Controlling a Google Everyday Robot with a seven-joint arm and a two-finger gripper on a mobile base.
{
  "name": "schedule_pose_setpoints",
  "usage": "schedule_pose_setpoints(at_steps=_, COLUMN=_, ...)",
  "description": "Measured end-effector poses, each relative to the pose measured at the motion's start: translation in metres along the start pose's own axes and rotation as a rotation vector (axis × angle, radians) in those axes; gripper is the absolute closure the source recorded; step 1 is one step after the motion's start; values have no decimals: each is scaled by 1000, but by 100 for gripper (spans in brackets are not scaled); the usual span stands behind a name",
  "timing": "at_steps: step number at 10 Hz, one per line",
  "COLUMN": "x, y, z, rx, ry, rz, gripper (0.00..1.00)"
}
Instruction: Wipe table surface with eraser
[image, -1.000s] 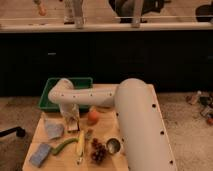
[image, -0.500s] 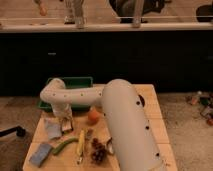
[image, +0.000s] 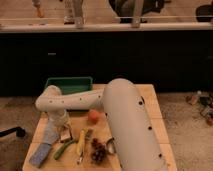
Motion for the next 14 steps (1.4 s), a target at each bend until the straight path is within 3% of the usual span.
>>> schedule_pose_setpoints(at_steps=4, x=27, y=29, z=-1, rx=-12, ry=-7, rz=42, gripper=100)
schedule_pose_setpoints(at_steps=7, x=45, y=25, z=8, rx=-32, ry=-28, rz=20, gripper=100)
schedule_pose_setpoints(at_steps=12, x=44, y=26, z=5, rx=-34, ry=-26, rz=18, gripper=100)
schedule_pose_setpoints(at_steps=14, x=26, y=9, z=3, rx=-37, ry=-29, rz=-23, gripper=100)
